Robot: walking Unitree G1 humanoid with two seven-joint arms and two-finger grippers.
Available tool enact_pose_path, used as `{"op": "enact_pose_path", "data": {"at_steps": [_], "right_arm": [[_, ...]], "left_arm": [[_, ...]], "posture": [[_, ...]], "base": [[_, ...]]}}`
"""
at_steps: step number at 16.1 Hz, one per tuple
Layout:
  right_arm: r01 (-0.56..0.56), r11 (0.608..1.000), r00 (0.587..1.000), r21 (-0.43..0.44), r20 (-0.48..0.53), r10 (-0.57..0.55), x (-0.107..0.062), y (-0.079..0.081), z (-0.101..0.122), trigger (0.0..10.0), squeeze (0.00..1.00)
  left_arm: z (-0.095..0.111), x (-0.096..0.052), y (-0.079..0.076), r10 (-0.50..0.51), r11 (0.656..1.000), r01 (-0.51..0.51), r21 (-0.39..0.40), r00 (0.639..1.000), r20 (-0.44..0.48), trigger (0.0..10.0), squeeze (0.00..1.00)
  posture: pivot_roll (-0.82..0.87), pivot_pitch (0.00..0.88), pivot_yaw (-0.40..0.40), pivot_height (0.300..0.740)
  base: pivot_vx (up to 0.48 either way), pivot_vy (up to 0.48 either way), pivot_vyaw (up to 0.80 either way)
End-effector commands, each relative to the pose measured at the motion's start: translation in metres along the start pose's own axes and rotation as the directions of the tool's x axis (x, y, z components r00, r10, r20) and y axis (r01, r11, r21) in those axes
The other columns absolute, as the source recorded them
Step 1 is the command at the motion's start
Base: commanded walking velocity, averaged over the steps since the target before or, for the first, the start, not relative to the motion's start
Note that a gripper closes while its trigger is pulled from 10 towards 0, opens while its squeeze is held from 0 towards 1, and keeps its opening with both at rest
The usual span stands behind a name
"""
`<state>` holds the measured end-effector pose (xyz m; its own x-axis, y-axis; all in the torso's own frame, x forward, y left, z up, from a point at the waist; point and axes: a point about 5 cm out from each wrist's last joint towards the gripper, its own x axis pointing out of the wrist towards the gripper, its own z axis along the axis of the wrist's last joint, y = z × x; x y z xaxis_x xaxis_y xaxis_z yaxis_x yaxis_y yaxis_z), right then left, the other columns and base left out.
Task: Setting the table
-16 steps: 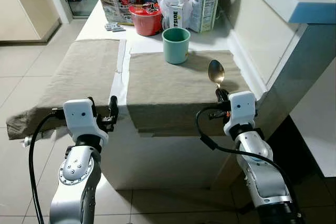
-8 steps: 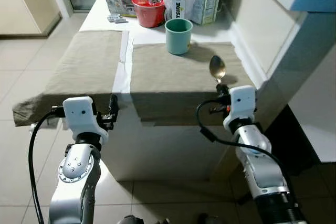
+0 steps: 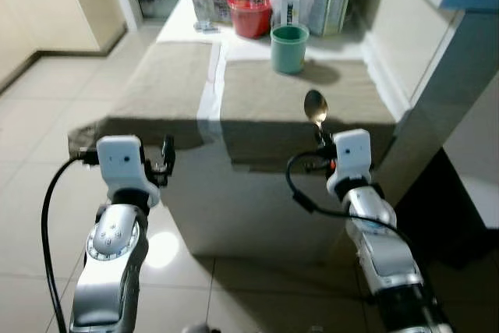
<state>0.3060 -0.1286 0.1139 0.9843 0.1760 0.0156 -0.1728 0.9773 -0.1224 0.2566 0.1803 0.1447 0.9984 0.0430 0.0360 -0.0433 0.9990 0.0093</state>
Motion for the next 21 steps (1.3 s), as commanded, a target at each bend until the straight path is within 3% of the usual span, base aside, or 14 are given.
{"op": "enact_pose_path", "data": {"at_steps": [1,7,12,17,21], "right_arm": [[0.009,1.000,1.000,-0.008,0.015,-0.009,0.0029,-0.0023,0.0029,0.0,0.00],[0.008,1.000,1.000,-0.020,0.027,-0.007,0.0097,-0.0026,0.0050,0.0,0.00],[-0.013,1.000,1.000,-0.025,0.024,0.014,0.0109,0.0029,0.0026,0.0,0.00],[-0.017,1.000,1.000,-0.025,0.017,0.017,0.0096,0.0030,-0.0001,0.0,0.00],[-0.023,0.999,1.000,-0.029,0.014,0.024,0.0091,0.0029,-0.0012,0.0,0.00]], "left_arm": [[0.0021,0.0048,-0.0024,-0.010,1.000,0.010,0.005,1.000,0.003,10.0,0.00],[0.0051,0.0043,-0.0085,-0.038,0.999,0.039,-0.010,0.999,0.035,10.0,0.00],[0.0040,0.0045,-0.0076,-0.026,1.000,0.026,-0.010,0.999,0.034,10.0,0.00],[0.0047,0.0053,-0.0082,-0.030,0.999,0.031,-0.024,0.999,0.038,10.0,0.00],[0.0041,0.0088,-0.0098,-0.030,1.000,0.030,0.009,0.999,0.033,10.0,0.00]], "posture": [[-0.08,0.024,0.068,0.740],[-0.08,0.007,0.065,0.740],[-0.07,0.004,0.063,0.740],[-0.07,0.006,0.064,0.740],[-0.08,0.000,0.061,0.740]], "base": [[0.000,-0.480,0.00],[0.000,-0.480,0.00],[0.000,0.000,0.00],[-0.458,0.000,0.00],[0.000,0.000,0.00]]}}
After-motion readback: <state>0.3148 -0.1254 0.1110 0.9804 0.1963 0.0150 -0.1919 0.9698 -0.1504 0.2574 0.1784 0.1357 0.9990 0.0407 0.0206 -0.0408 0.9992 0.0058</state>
